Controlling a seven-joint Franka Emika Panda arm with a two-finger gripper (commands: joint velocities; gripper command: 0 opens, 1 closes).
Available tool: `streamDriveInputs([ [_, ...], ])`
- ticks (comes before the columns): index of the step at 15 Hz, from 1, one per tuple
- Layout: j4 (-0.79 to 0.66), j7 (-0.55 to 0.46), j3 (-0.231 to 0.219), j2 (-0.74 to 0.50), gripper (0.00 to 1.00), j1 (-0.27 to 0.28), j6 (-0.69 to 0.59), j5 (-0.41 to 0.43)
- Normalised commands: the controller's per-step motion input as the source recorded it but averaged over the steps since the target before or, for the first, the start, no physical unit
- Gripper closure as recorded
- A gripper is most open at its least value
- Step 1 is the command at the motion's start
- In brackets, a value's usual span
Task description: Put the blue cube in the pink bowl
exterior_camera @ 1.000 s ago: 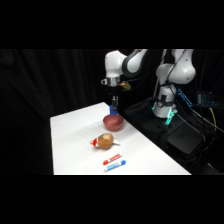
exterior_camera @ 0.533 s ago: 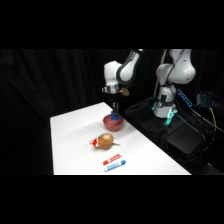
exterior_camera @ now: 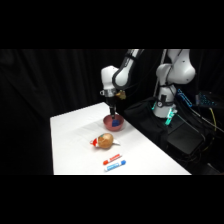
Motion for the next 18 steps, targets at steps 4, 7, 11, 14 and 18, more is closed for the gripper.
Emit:
streamDriveInputs([
  [4,-0.02,0.08,-0.001,-0.23,0.0,-0.06,0.01,-0.232],
  [7,-0.07,0.09,-0.017,-0.51,0.0,-0.041,-0.21,-0.296],
  [11,0.05,0.11,-0.034,-0.5,0.0,-0.069,-0.39,-0.297],
  [14,0.24,0.07,-0.045,-0.38,0.0,-0.095,-0.5,-0.237],
  [18,0.44,0.0,-0.046,-0.08,0.0,-0.059,-0.47,-0.128],
])
